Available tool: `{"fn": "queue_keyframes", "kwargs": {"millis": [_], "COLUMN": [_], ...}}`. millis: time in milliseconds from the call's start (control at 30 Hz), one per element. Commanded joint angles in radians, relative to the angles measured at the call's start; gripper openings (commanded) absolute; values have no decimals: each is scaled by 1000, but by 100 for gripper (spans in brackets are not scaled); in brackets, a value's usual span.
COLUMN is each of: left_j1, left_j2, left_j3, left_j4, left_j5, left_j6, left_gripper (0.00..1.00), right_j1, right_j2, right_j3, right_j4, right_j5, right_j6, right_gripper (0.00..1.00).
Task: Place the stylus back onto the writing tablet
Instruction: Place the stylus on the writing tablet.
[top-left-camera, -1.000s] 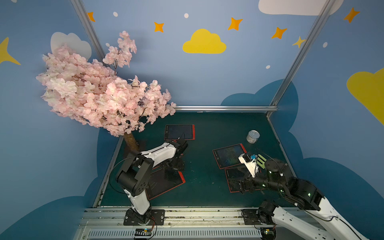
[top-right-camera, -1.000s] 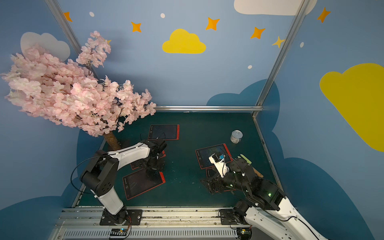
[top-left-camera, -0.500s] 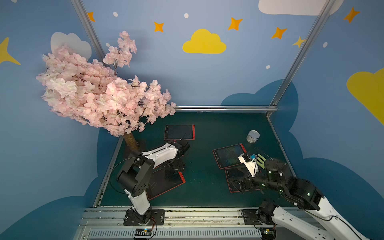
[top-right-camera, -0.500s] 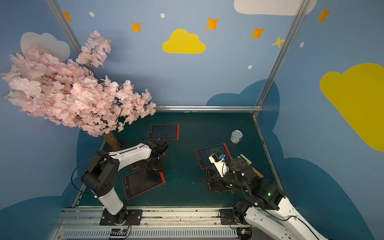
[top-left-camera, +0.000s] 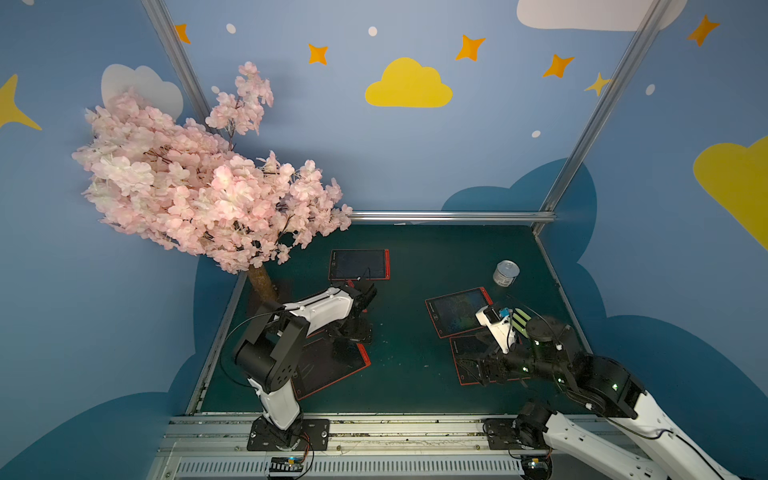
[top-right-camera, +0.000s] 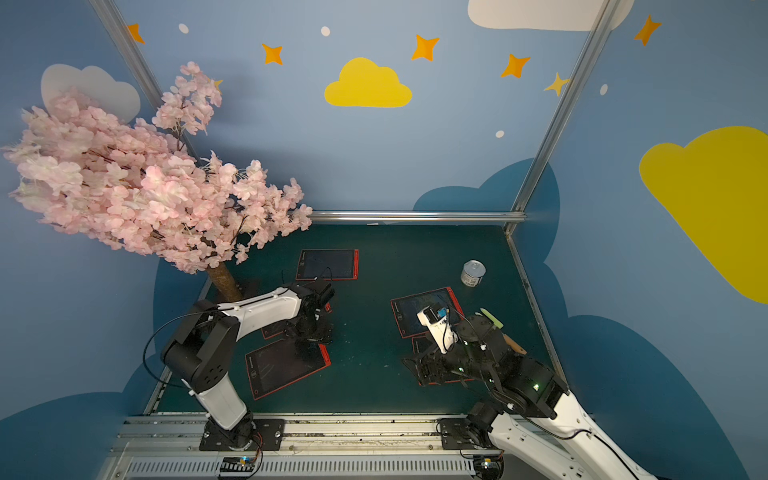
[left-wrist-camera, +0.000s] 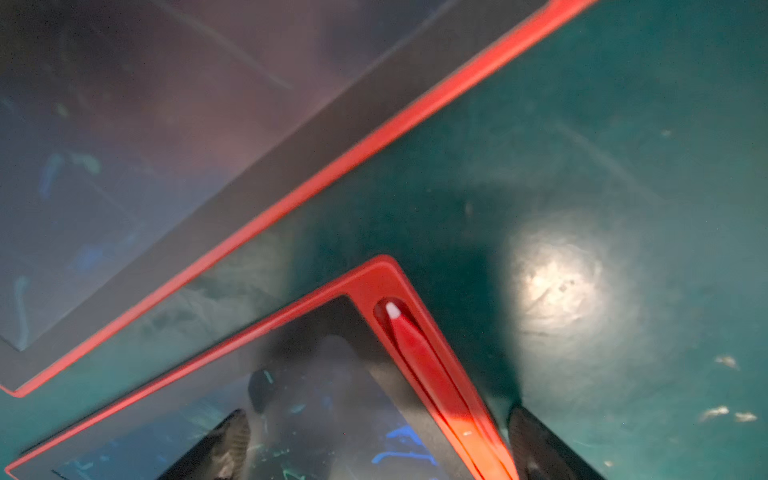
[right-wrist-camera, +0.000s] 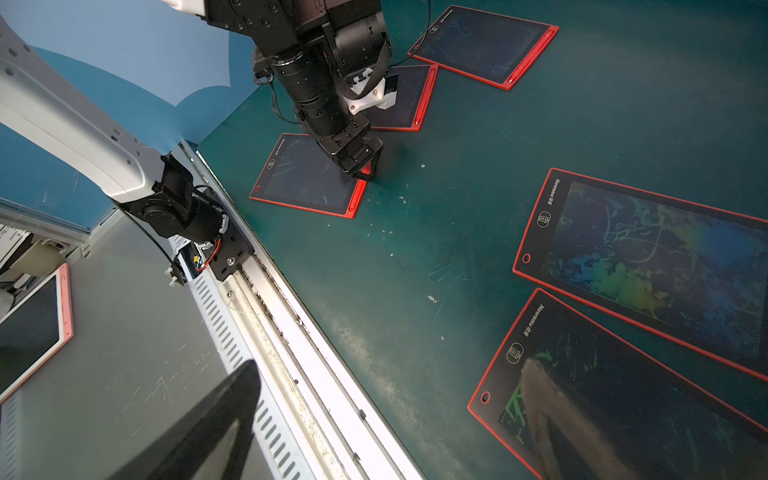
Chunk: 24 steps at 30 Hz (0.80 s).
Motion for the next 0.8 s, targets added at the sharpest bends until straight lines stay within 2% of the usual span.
{"fn": "queue_keyframes", "kwargs": {"millis": [0,467,767], "left_j1": [-15,-15,-10], "left_j2": [54,-12,-124], "left_j3": [-58,-15,-3], "left_j4": [-35,-62,-97], "left_j5": [-5,-119,-116], "left_j6": [7,16,17], "left_gripper": [97,97,97], "right_j1": [-2,-2,-2], "right_j2": [0,-15,-18], "right_j3": [-3,-2,-3], "right_j4": [-8,-19,-15], "right_j5": [9,54,53], "right_j6": [-1,6,7], "right_gripper": [97,97,97]}}
